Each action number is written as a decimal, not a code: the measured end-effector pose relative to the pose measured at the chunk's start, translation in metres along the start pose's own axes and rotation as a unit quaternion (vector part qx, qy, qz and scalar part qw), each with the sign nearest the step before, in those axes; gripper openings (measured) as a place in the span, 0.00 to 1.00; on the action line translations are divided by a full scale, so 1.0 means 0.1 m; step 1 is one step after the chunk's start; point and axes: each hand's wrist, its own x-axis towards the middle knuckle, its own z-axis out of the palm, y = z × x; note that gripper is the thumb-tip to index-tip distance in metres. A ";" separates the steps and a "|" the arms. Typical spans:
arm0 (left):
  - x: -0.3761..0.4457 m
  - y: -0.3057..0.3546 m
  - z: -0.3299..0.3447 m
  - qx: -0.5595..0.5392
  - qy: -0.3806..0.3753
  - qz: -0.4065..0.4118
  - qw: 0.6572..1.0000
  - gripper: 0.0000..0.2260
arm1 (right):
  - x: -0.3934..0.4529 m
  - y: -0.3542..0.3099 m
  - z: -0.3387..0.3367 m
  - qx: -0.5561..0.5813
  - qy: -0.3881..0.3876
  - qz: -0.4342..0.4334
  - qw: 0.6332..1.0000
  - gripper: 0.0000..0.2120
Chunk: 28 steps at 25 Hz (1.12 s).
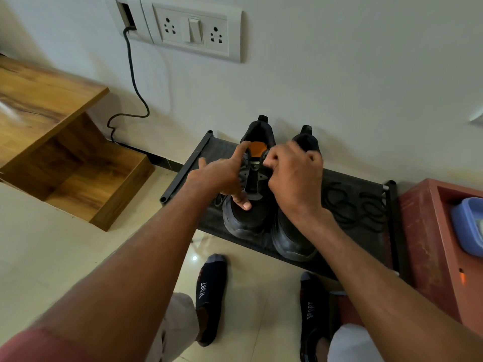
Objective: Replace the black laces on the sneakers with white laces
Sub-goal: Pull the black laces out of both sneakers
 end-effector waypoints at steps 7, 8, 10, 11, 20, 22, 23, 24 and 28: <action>-0.06 0.05 -0.01 0.000 0.006 0.009 1.000 0.70 | 0.01 0.00 -0.02 0.003 -0.185 -0.041 0.982 0.16; -0.06 0.06 -0.01 0.003 0.004 0.014 1.000 0.70 | -0.02 -0.01 0.00 -0.024 -0.188 -0.045 0.981 0.10; -0.08 0.06 -0.02 0.001 0.002 0.018 1.000 0.70 | -0.07 0.00 0.03 -0.046 -0.175 -0.044 0.983 0.07; -0.08 0.06 -0.03 -0.001 0.003 0.017 1.000 0.70 | -0.08 0.00 0.04 -0.049 -0.170 -0.043 0.983 0.08; -0.09 0.08 -0.03 0.000 0.003 0.019 1.000 0.70 | -0.02 0.05 0.09 0.029 -0.110 -0.021 0.993 0.08; -0.10 0.08 -0.03 -0.006 0.001 0.019 1.000 0.70 | 0.07 0.03 0.03 0.130 0.002 0.010 0.991 0.09; -0.11 0.08 -0.04 -0.008 0.000 0.020 1.000 0.70 | 0.13 0.02 -0.02 0.165 0.047 0.025 0.985 0.09; -0.11 0.08 -0.04 -0.009 -0.001 0.020 1.000 0.70 | 0.16 0.01 -0.05 0.173 0.058 0.029 0.983 0.08; -0.09 0.06 -0.04 -0.003 0.000 0.027 1.000 0.70 | 0.06 0.07 -0.04 -0.002 -0.141 0.000 0.990 0.05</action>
